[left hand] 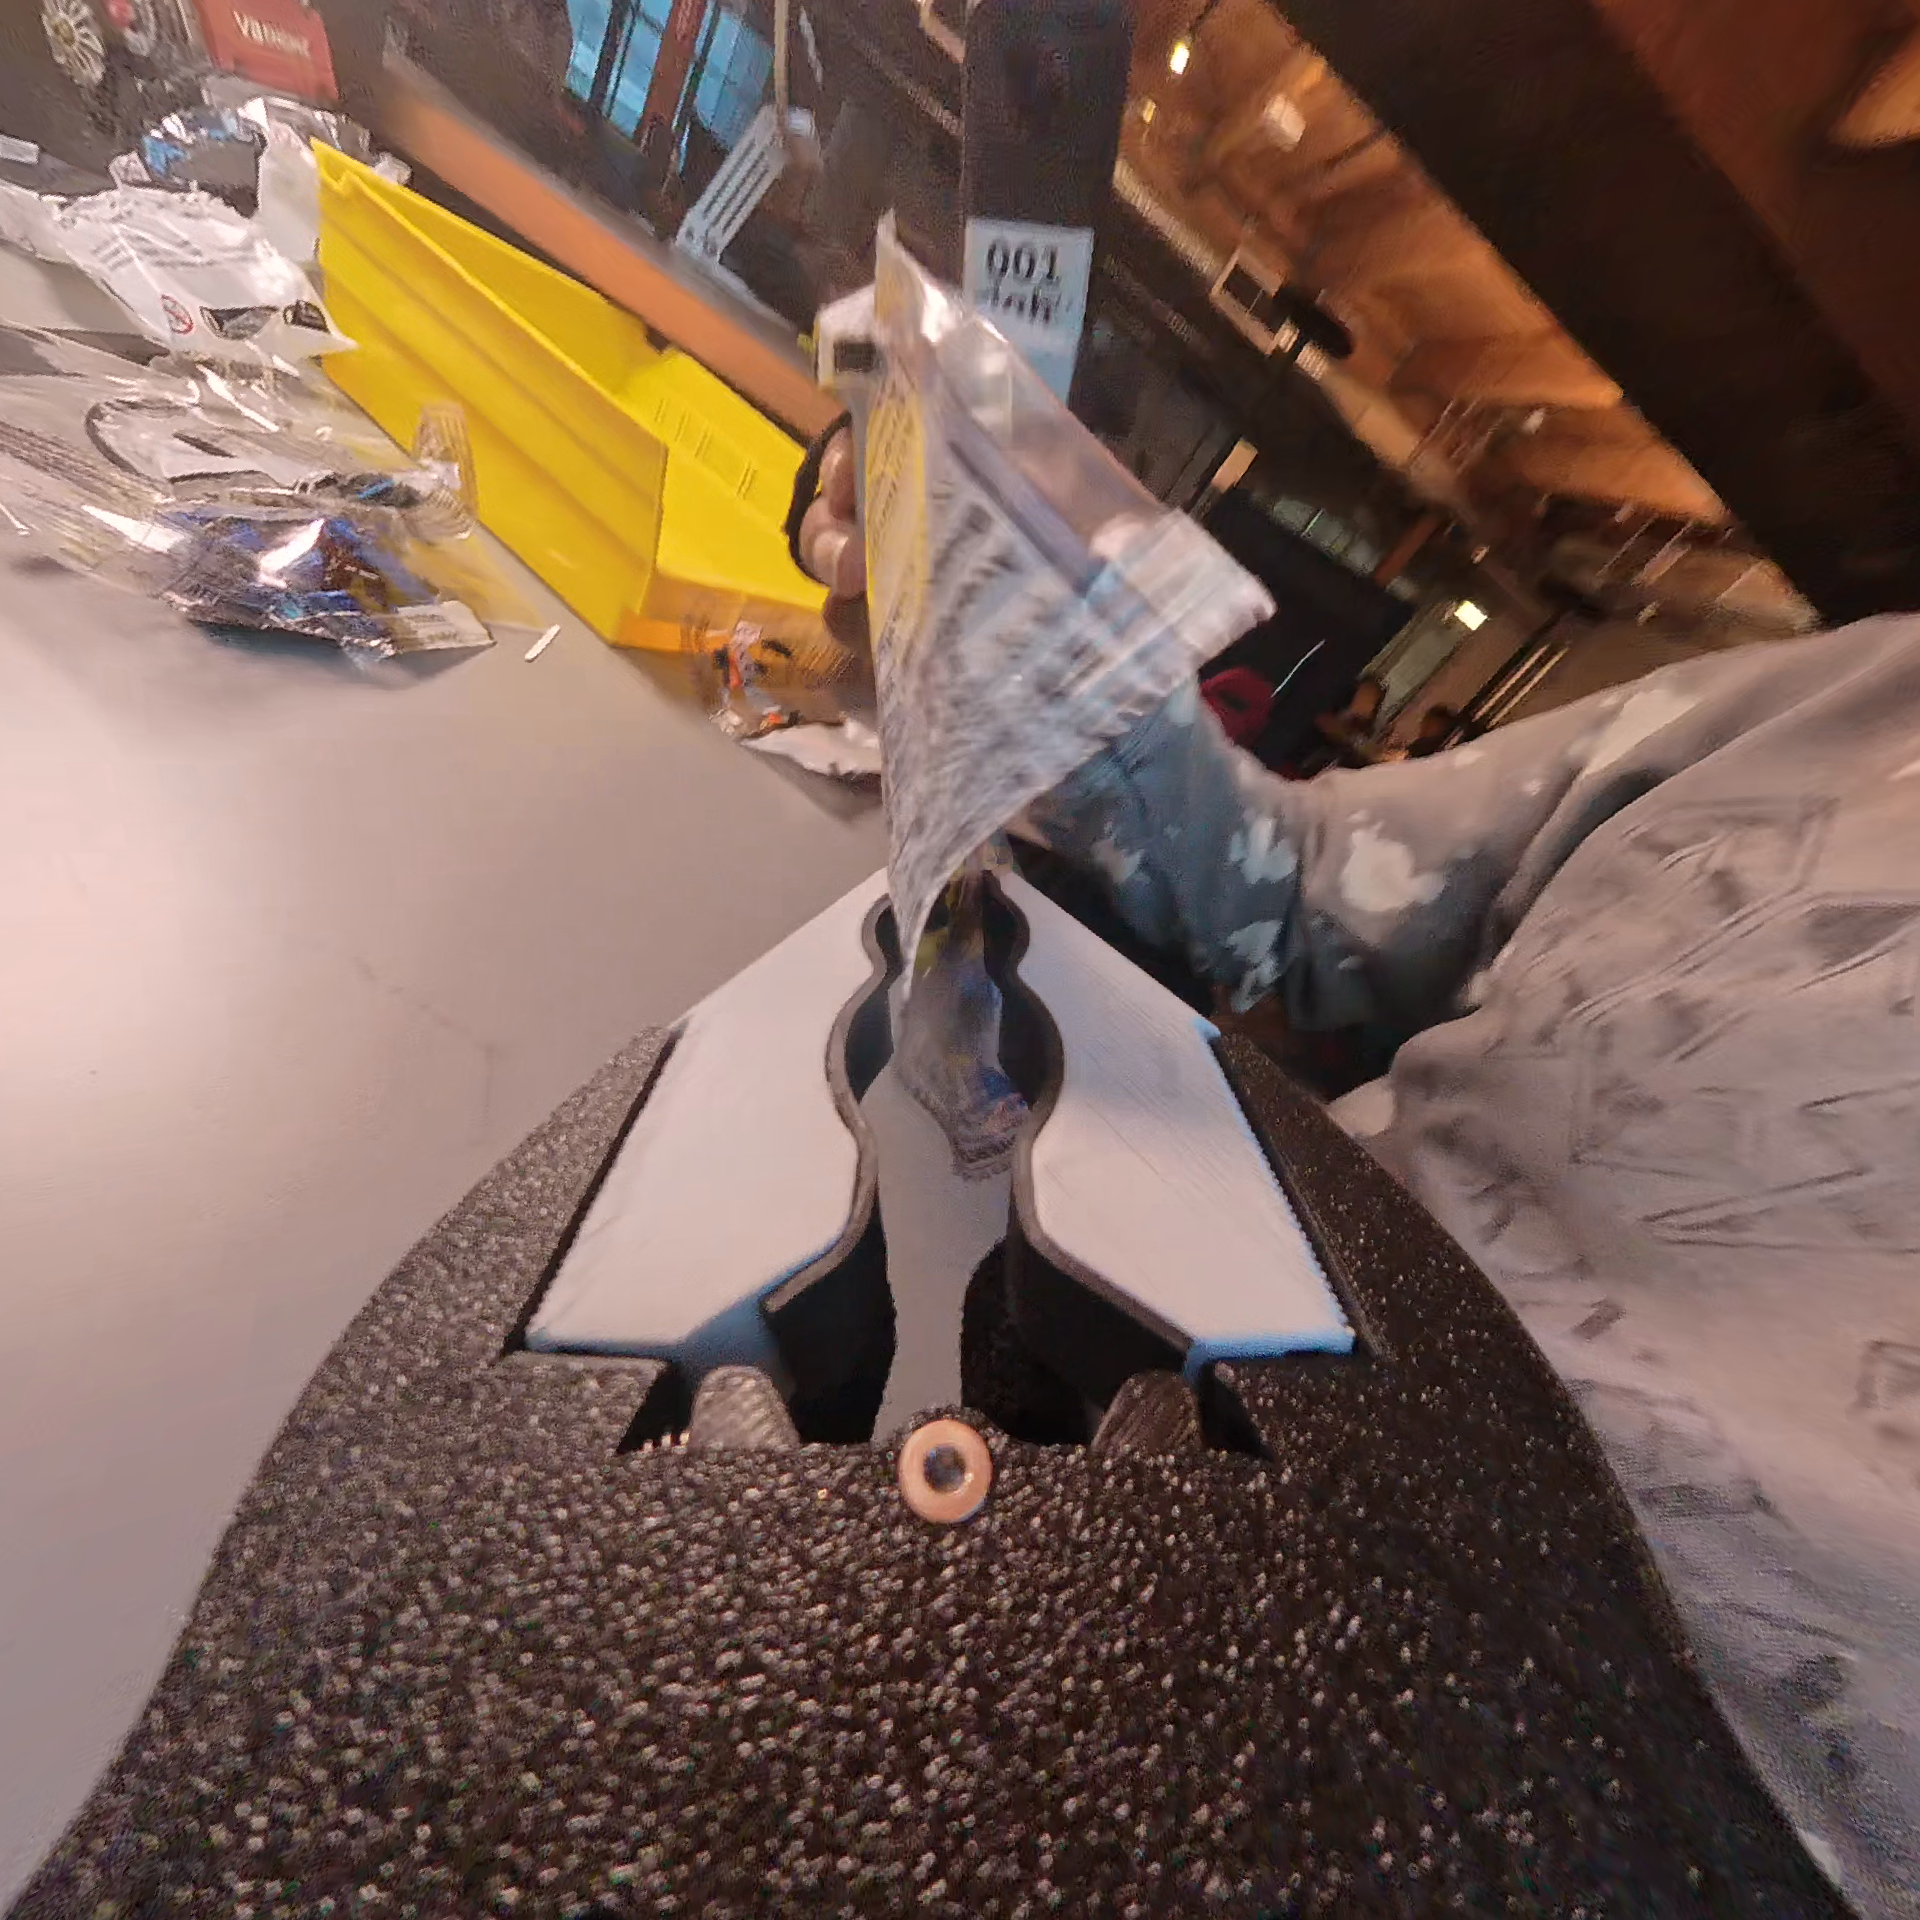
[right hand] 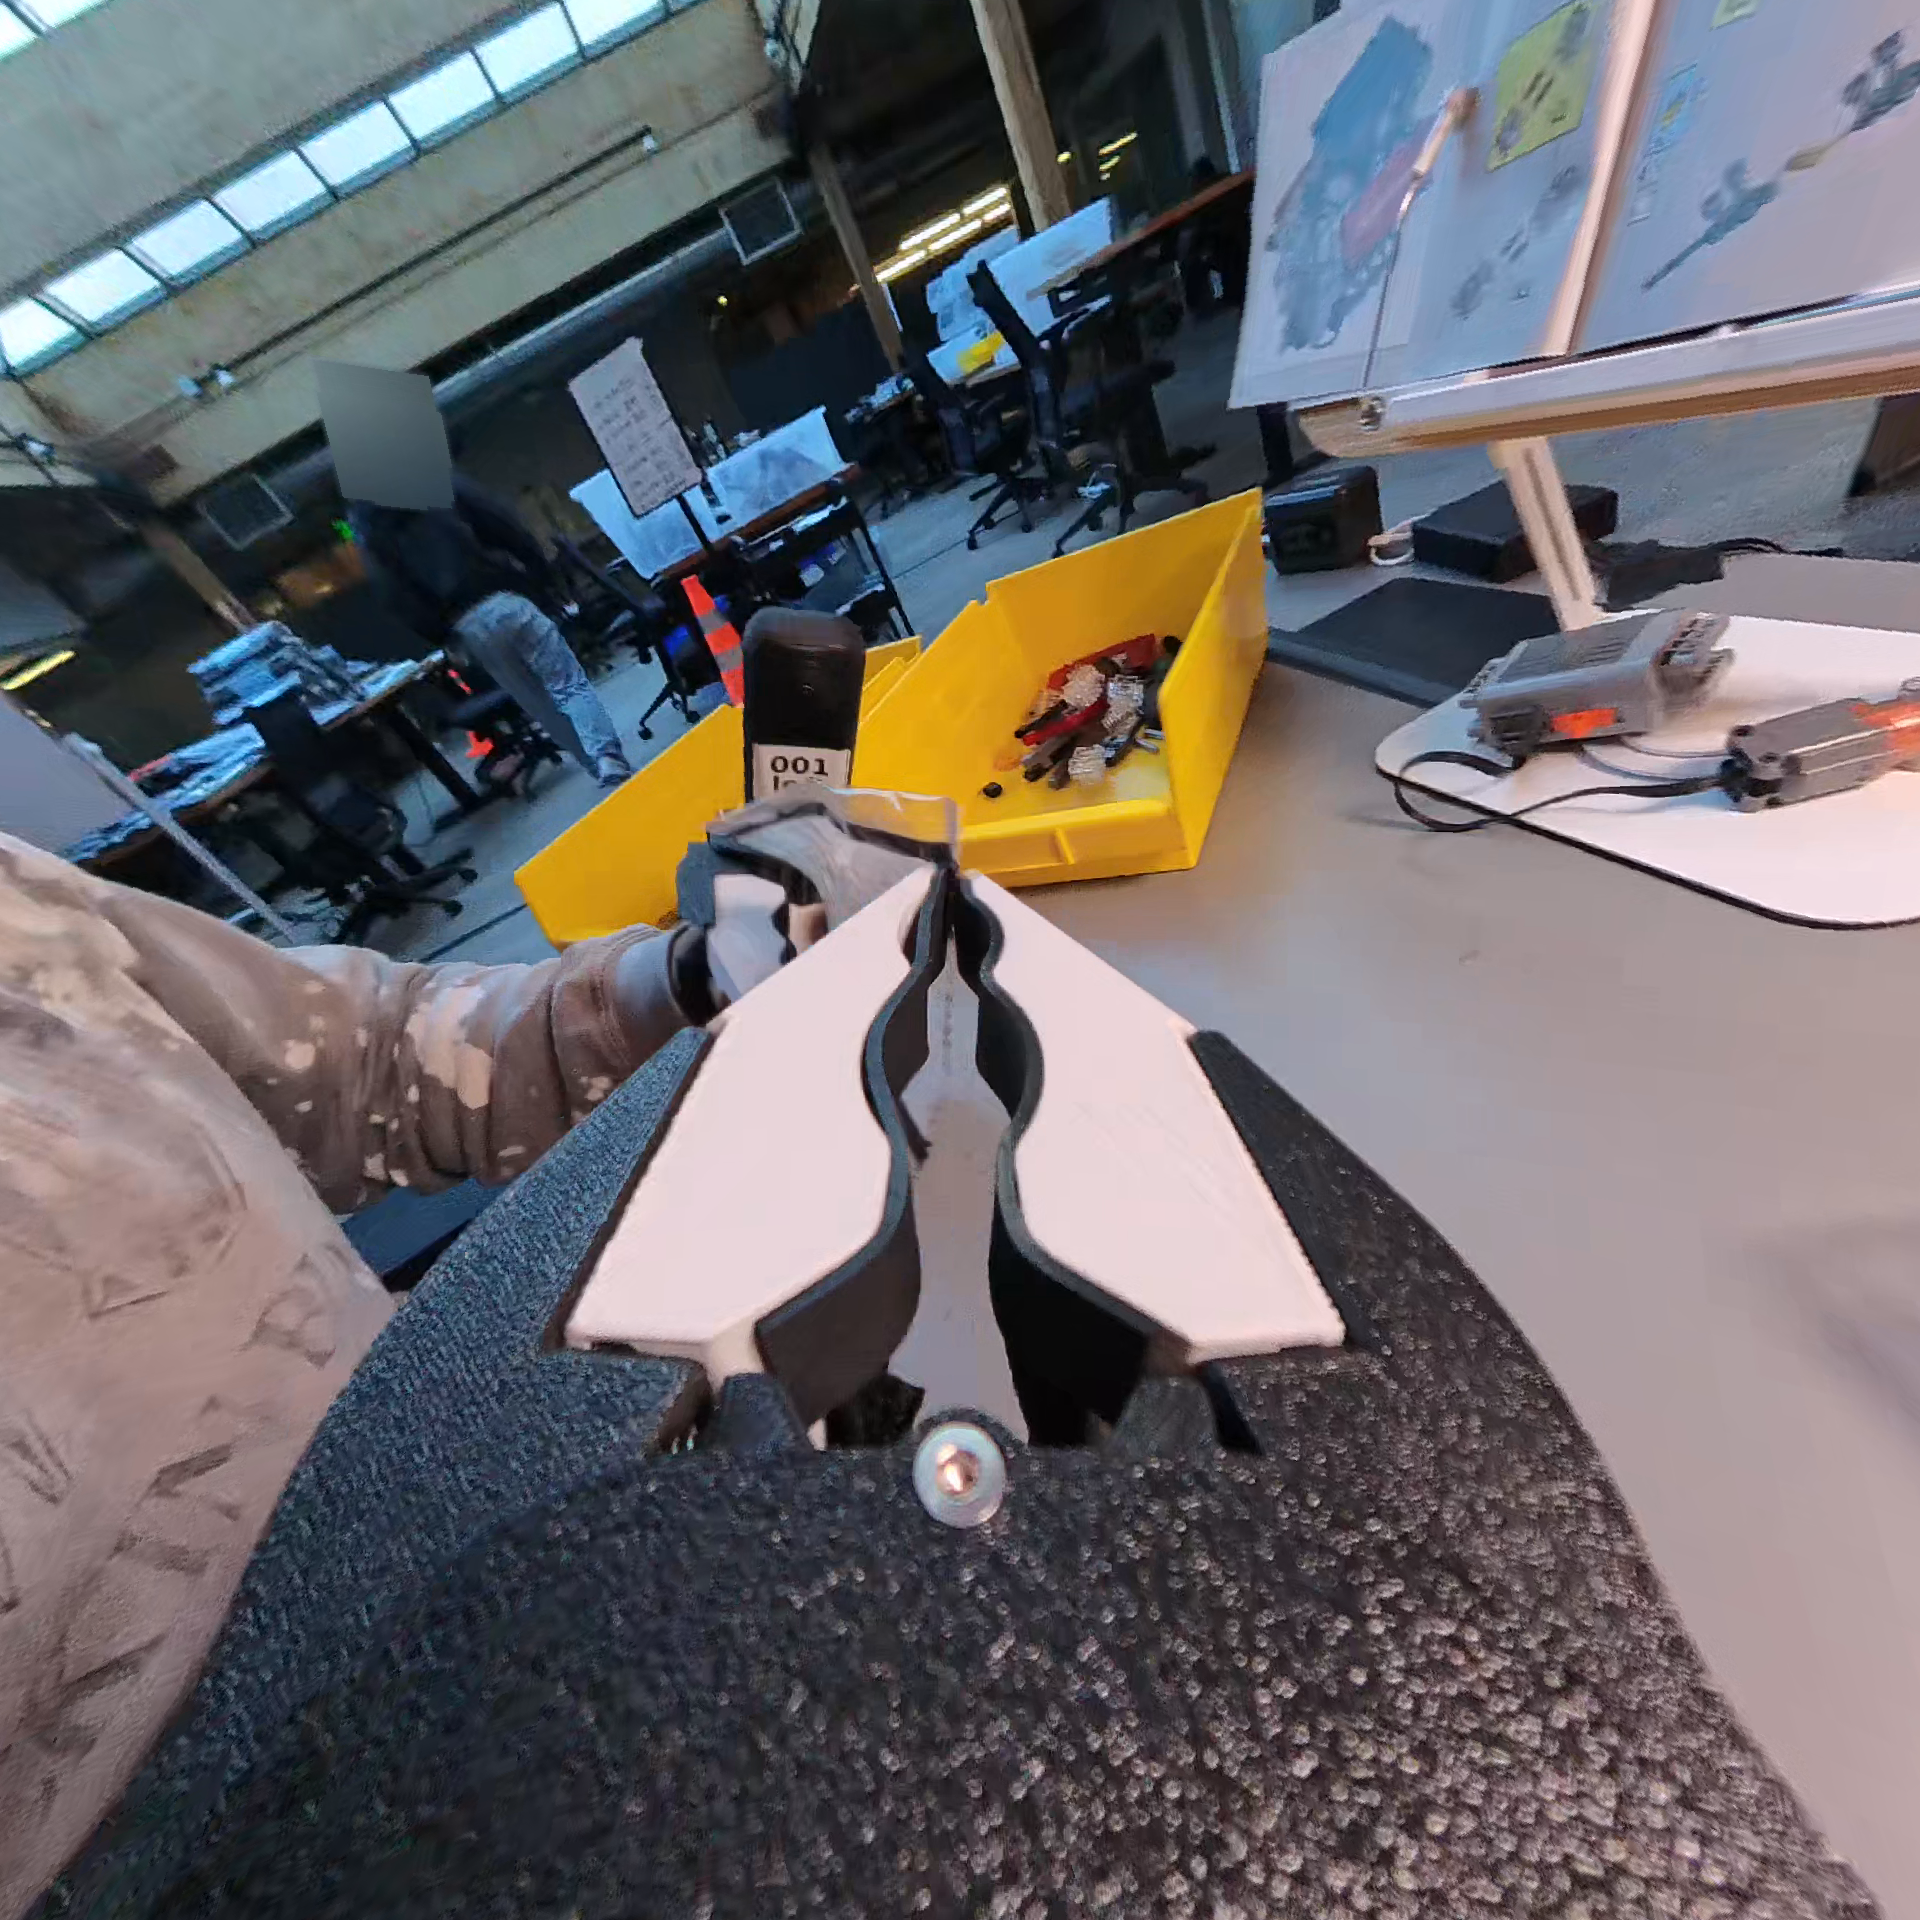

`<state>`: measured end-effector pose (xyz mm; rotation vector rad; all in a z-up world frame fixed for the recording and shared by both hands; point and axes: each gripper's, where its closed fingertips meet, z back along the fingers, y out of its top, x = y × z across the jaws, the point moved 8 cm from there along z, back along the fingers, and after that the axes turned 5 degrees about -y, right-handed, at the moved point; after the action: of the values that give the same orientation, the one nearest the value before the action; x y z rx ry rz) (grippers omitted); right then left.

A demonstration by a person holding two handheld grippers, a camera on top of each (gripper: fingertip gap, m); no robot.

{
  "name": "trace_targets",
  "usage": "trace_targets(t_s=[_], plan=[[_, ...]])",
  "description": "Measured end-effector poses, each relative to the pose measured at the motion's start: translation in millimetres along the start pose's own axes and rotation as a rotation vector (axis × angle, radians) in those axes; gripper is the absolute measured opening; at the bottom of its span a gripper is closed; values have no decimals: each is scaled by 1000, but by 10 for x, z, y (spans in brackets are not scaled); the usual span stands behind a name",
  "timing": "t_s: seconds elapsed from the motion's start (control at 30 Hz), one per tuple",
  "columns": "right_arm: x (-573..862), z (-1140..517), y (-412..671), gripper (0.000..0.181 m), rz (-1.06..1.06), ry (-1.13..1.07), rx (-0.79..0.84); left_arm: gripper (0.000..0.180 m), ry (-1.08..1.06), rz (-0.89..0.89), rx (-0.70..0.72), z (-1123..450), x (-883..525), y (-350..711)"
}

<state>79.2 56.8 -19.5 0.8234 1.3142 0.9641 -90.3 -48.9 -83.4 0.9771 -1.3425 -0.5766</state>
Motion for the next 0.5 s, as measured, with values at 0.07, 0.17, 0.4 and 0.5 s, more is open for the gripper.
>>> trace_targets(t_s=[0.07, 0.17, 0.4, 0.5], plan=[[103, 26, -60, 0, -45, 8, 2, 10, -100, 114, 116, 99, -4, 68], [182, 25, -177, 0, -105, 53, 49, 10, -146, 214, 189, 137, -69, 36], [77, -52, -376, 62, -72, 137, -31, 10, -78, 216, 251, 196, -123, 42], [-57, -227, -528, 35, -54, 193, -69, 10, -69, 203, 262, 214, -106, 58]])
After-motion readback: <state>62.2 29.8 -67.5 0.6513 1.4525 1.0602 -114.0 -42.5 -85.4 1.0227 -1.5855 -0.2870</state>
